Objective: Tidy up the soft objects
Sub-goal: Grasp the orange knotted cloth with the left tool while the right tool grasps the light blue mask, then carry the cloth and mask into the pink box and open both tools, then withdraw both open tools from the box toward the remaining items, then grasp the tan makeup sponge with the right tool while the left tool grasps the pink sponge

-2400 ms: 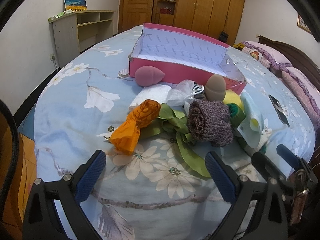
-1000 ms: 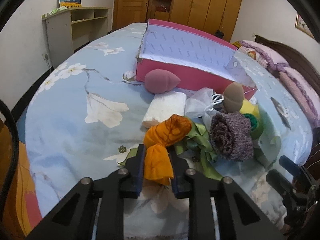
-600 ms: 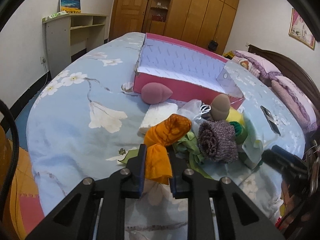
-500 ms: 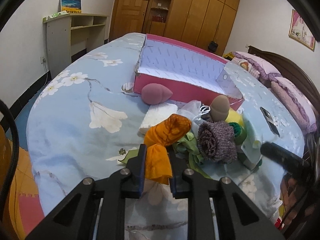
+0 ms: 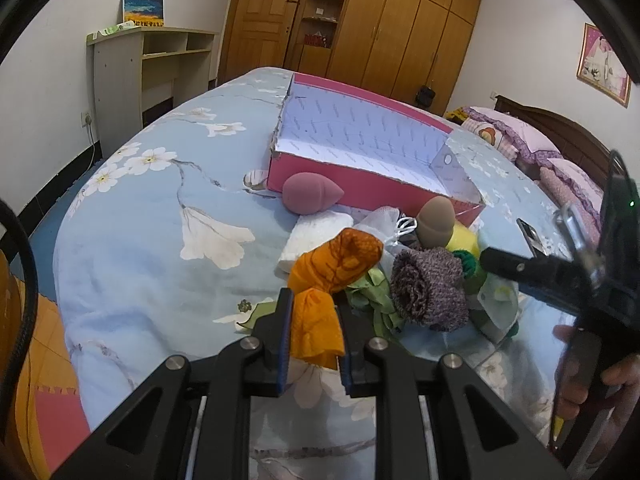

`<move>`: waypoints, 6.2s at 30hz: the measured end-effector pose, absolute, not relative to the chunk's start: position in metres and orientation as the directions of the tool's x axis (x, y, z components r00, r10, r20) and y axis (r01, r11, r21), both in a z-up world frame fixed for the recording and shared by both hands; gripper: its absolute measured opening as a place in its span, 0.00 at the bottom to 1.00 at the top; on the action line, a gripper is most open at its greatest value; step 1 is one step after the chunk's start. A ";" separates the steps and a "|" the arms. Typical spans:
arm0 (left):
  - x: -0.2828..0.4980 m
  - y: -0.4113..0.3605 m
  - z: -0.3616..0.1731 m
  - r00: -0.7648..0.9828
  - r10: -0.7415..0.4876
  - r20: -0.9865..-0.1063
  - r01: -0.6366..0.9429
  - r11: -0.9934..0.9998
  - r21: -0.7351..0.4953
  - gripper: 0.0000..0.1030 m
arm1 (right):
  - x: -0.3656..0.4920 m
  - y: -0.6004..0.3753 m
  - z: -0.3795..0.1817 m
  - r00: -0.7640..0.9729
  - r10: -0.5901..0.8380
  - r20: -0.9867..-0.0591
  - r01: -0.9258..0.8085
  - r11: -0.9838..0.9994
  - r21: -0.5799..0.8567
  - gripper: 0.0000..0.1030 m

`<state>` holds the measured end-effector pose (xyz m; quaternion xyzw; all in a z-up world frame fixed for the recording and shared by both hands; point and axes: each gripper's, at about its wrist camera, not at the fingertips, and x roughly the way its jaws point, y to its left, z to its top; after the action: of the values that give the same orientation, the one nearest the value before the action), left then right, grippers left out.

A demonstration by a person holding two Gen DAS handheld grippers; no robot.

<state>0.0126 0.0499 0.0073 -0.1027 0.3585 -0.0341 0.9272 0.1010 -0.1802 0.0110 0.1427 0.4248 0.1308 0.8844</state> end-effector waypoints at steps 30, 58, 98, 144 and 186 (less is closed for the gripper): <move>0.076 0.037 0.057 0.738 -0.228 -0.635 0.130 0.972 -0.198 0.19 | 0.105 -0.174 0.065 0.683 0.364 -0.634 -0.277 0.931 0.237 0.33; 0.175 0.031 0.072 0.738 -0.233 -0.633 0.118 0.969 -0.219 0.19 | 0.178 -0.165 0.082 0.695 0.311 -0.649 -0.329 0.939 0.097 0.33; 0.263 -0.007 0.008 0.639 -0.128 -0.758 0.021 0.989 -0.149 0.51 | 0.260 -0.180 0.008 0.645 0.236 -0.727 -0.317 0.948 0.027 0.40; 0.144 0.012 0.057 0.681 -0.070 -0.729 0.013 0.996 -0.084 0.61 | 0.153 -0.173 0.049 0.679 0.330 -0.656 -0.330 0.935 0.129 0.58; 0.156 0.040 -0.003 0.628 -0.104 -0.772 -0.023 0.988 -0.152 0.61 | 0.160 -0.127 0.002 0.584 0.377 -0.719 -0.383 0.909 0.166 0.48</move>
<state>0.1556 0.0401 -0.0029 -0.0737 0.4309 -0.0227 0.8991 0.1601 -0.1272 0.0017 -0.0034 0.4032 0.2135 0.8899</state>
